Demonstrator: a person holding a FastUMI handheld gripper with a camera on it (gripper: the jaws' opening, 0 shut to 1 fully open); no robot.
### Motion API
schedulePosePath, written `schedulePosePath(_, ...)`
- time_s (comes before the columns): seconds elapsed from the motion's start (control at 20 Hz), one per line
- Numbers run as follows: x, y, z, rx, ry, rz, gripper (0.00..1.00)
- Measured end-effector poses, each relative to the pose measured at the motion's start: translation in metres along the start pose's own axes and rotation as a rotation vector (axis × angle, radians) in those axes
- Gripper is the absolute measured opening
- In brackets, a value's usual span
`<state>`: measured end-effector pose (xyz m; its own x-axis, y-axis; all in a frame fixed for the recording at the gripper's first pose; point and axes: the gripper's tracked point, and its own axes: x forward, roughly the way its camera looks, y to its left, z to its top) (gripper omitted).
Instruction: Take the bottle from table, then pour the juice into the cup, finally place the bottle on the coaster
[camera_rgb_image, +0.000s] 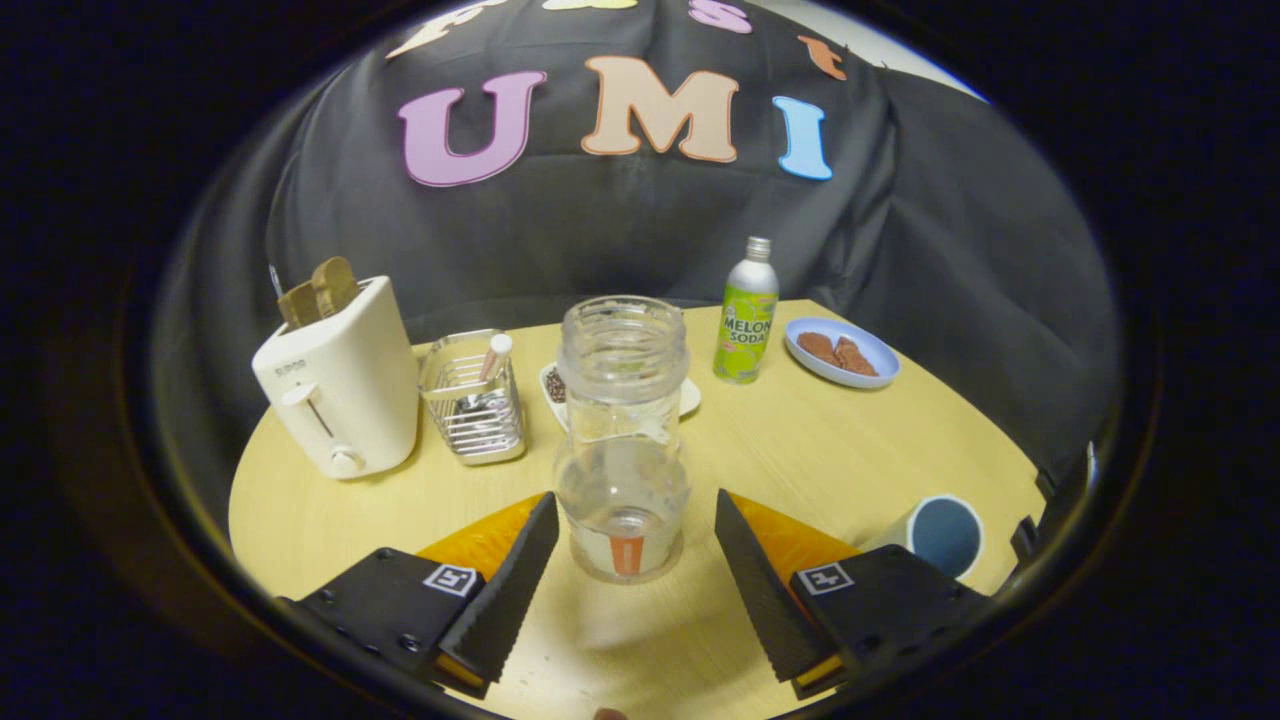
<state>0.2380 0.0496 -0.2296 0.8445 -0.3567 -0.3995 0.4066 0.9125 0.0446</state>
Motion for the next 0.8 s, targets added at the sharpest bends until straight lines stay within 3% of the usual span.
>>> schedulePosePath(0.3,-0.061,-0.007,0.021,-0.045,-0.057,0.121,0.99)
schedulePosePath(0.8,-0.131,-0.03,0.101,-0.155,-0.191,0.319,0.99)
